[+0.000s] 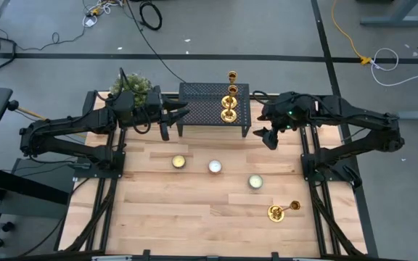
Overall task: Pick & Place candle stick holders
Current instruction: Move the patterned blue scented candle to the middle left of the table
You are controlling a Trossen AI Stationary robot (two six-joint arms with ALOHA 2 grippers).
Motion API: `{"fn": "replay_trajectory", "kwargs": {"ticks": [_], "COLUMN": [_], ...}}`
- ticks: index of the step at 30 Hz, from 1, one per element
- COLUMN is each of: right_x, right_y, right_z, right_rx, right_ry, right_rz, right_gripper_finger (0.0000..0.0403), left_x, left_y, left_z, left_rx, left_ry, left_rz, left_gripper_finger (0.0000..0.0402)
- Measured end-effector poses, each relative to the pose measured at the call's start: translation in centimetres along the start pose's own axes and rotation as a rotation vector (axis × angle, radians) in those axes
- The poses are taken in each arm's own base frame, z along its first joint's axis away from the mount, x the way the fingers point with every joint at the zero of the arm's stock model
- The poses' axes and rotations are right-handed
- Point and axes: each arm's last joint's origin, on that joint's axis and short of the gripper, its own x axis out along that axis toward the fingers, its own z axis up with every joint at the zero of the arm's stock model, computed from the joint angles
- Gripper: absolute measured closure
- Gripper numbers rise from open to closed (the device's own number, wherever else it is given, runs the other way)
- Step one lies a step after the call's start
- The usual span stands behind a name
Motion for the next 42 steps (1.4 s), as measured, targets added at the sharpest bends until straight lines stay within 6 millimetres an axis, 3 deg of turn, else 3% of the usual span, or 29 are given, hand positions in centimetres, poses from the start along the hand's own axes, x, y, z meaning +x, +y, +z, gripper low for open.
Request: {"fn": "replay_trajectory", "kwargs": {"ticks": [8,13,23,31,42], "right_x": [0.2,0.6,3.5,5.4,5.6], "right_y": [-0.1,0.0,2.1,3.9,5.2], "right_z": [0.4,-0.1,-1.0,-1.4,-1.9], "right_rx": [0.004,-0.005,-0.069,-0.127,-0.144], "right_ry": [-0.039,0.033,0.220,0.289,0.302], "right_rz": [-0.045,-0.056,-0.050,-0.034,-0.013], "right_gripper_finger": [0.0111,0.0094,0.0041,0.0041,0.0042], "left_x": [0.0,0.0,0.0,0.0,0.0], "left_y": [0.0,0.0,0.0,0.0,0.0], "left_z": [0.0,0.0,0.0,-0.1,-0.1], "left_rx": [0.000,0.000,0.000,-0.003,-0.008], "left_ry": [0.000,0.000,0.004,0.006,0.006], "left_rz": [0.000,0.000,0.005,0.005,0.005], "left_gripper_finger": [0.0274,0.0274,0.0273,0.0273,0.0273]}}
